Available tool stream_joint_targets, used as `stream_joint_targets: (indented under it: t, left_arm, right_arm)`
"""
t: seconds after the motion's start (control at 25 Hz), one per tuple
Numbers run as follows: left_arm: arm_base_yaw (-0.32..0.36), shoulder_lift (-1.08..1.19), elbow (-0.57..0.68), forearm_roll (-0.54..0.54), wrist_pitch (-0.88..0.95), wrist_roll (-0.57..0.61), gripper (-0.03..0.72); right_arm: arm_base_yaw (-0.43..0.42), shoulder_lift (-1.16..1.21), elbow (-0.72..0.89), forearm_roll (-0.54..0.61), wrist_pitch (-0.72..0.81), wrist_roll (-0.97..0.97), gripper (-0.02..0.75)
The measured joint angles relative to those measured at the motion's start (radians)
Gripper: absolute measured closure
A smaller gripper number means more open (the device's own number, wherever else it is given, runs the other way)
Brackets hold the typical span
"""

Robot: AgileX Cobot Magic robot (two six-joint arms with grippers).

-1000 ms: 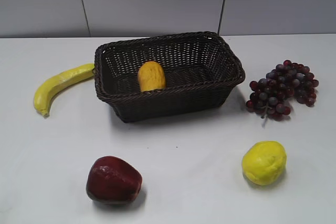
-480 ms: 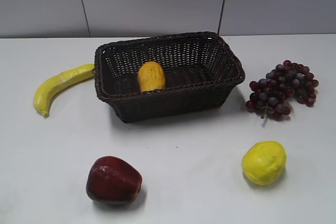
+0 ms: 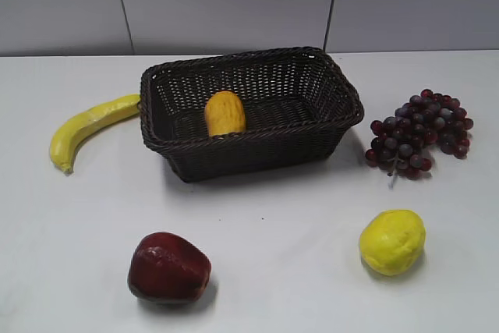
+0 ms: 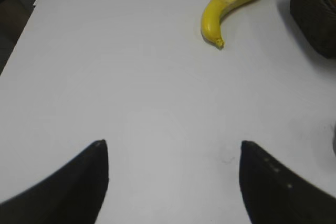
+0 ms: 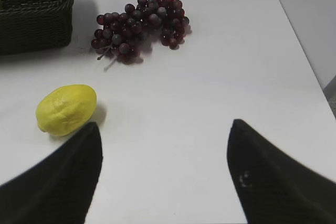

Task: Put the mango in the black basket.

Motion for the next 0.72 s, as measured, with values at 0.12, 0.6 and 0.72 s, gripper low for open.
stream_joint_targets:
  t: [0.12, 0.6, 0.72]
  left_arm:
    - [0.000, -0.004, 0.000, 0.001, 0.000, 0.000, 0.110]
    - [0.000, -0.028, 0.000, 0.002, -0.001, 0.000, 0.111]
    - [0.000, -0.028, 0.000, 0.002, -0.001, 0.000, 0.111]
  right_arm:
    - [0.000, 0.000, 0.000, 0.000, 0.000, 0.000, 0.167]
    - [0.000, 0.000, 0.000, 0.000, 0.000, 0.000, 0.167]
    - [0.000, 0.000, 0.000, 0.000, 0.000, 0.000, 0.167]
